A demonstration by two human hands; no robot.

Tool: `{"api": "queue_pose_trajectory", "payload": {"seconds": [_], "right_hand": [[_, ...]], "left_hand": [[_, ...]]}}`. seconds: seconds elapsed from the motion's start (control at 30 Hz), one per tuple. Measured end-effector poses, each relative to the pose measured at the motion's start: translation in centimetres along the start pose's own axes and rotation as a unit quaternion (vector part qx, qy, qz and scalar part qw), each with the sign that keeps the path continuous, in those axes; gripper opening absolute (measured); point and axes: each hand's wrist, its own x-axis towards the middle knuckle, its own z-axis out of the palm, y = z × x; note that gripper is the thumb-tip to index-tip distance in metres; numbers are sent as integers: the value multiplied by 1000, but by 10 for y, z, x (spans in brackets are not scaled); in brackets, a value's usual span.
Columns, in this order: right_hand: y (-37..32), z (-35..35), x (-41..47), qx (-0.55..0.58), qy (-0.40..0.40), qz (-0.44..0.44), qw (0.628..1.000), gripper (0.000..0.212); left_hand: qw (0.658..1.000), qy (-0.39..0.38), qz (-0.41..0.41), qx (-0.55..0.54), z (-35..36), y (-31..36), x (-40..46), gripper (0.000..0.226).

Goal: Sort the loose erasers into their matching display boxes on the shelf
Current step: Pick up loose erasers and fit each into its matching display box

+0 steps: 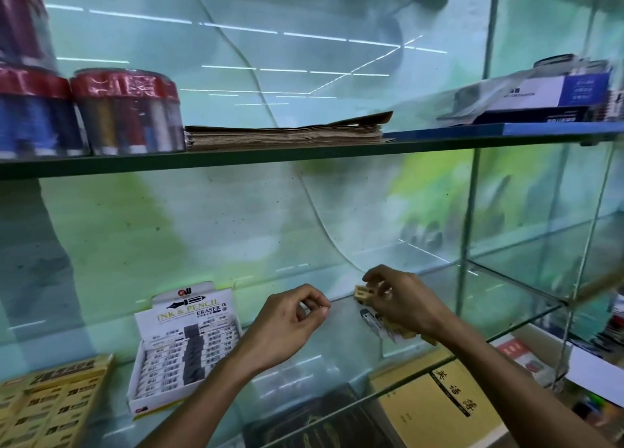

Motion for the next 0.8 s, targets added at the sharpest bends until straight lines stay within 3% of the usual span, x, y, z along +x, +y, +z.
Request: {"api": "queue_pose_trajectory", "payload": {"seconds": [0.13, 0.47, 0.63, 0.8], "right_hand": [[-24, 2, -5, 86, 48, -94, 991, 29], [-77, 35, -9, 143, 77, -239, 957, 25], [-105, 48, -8, 266, 51, -208, 940, 25], [-136, 62, -8, 502, 4, -17, 865, 30]], "left_hand": [[998, 33, -34, -34, -12, -8, -4, 7], [981, 71, -90, -155, -37, -12, -22, 9], [972, 101, -109, -181, -56, -20, -36, 6], [953, 164, -104, -233, -68, -22, -49, 6]]}}
